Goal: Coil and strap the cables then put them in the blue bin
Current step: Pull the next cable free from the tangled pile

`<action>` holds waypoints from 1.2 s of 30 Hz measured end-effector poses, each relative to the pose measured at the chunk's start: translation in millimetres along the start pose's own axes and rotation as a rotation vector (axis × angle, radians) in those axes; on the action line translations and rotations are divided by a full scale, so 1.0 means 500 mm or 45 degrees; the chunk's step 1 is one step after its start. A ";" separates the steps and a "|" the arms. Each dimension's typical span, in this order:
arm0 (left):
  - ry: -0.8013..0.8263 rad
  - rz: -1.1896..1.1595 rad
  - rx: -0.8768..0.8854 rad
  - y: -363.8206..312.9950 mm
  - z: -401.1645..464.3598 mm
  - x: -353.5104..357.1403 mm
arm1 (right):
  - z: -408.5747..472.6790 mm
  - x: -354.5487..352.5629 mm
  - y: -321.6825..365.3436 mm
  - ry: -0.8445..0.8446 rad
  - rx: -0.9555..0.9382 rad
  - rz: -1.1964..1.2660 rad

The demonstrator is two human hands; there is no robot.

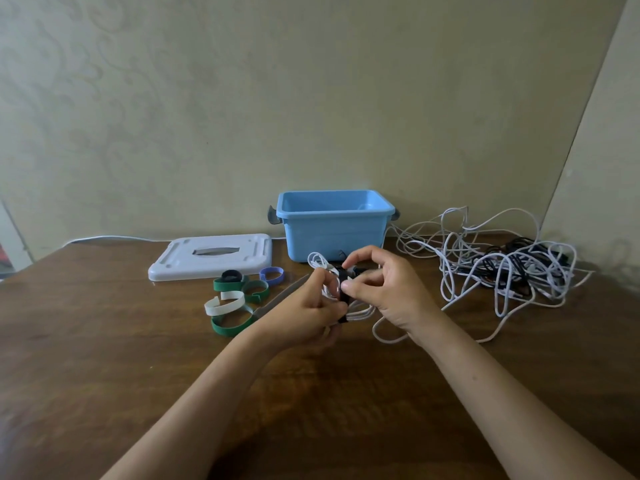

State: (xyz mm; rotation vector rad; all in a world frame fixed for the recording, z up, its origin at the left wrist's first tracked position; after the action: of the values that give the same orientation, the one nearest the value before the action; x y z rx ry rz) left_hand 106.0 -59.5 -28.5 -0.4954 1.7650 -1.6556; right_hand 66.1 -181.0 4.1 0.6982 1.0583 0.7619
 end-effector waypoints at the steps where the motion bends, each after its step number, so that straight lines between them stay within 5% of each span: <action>1: -0.002 -0.025 -0.015 0.003 0.001 -0.004 | -0.002 0.002 0.005 -0.030 -0.041 -0.007; 6: 0.070 -0.061 -0.082 0.014 0.003 -0.004 | -0.008 0.014 0.020 -0.117 -0.162 -0.069; 15: -0.196 -0.328 -0.080 0.025 0.007 -0.047 | -0.004 0.019 0.028 -0.075 -0.200 -0.147; 22: -0.196 -0.514 -0.075 0.029 0.008 -0.055 | -0.004 0.026 0.028 -0.107 -0.288 -0.367; 36: -0.308 -0.445 -0.007 0.022 0.002 -0.050 | -0.017 0.020 0.045 -0.267 -0.489 -0.573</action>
State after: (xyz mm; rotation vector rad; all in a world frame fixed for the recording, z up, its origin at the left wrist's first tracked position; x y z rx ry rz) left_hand 126.2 -42.4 -34.0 -1.0099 1.5685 -1.7343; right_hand 56.4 -159.2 14.5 0.1914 0.8046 0.4671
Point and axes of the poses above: each hand's wrist, its own z-axis towards the middle knuckle, its own x-axis out of the palm, y = z × x, the point moved 8 cm from there along z, towards the middle knuckle, and after that the axes turned 12 degrees about -z, right-handed, at the moved point
